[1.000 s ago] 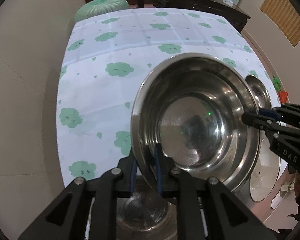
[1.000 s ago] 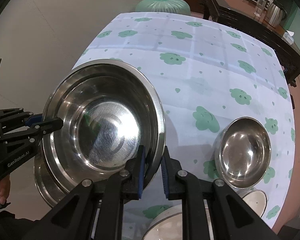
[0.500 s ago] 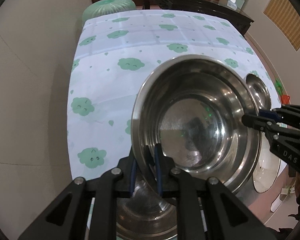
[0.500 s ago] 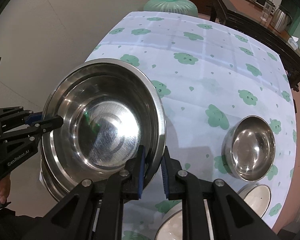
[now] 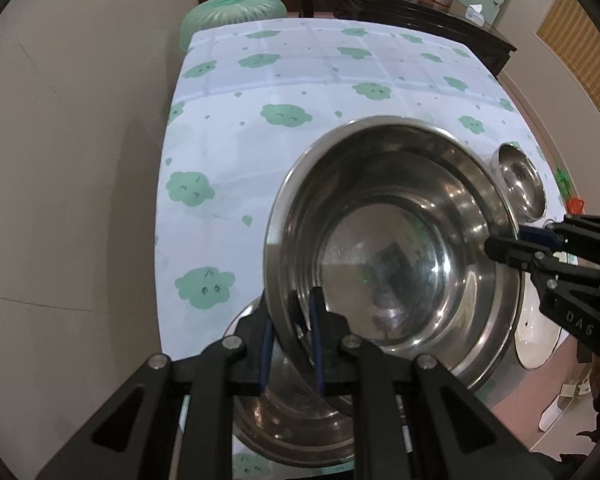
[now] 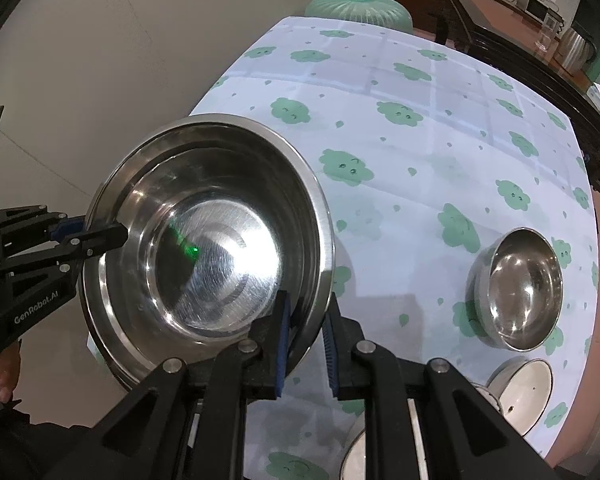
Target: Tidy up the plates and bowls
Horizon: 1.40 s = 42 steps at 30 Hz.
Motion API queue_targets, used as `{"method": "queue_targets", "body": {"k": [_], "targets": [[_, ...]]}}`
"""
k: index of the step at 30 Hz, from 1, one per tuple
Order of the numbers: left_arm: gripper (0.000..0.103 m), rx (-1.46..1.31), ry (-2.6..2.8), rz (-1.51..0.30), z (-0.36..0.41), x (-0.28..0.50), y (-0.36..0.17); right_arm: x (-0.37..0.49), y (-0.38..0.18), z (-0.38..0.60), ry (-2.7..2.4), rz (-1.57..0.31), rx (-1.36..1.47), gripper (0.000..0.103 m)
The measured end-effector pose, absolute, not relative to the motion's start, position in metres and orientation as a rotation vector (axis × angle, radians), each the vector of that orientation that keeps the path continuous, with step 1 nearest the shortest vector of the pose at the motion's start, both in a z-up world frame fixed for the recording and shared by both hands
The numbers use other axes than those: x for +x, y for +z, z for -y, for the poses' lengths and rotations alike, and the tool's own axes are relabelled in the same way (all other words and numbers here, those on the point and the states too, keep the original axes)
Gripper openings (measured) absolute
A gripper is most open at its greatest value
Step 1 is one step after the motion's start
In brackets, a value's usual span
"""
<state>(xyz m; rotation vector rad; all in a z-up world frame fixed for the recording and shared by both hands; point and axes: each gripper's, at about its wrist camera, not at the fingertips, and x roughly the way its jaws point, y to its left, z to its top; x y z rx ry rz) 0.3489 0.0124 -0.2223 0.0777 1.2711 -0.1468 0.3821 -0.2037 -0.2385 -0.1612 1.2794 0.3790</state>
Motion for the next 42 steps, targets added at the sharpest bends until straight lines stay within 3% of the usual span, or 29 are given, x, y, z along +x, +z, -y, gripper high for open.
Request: {"method": "queue_targets", "body": {"k": [42], "targets": [[0.013,0.025,-0.067,-1.314,-0.062,0.283,-0.240,0.325,-0.256,0.146,0.467,-1.341,-0.232,0.018]]}}
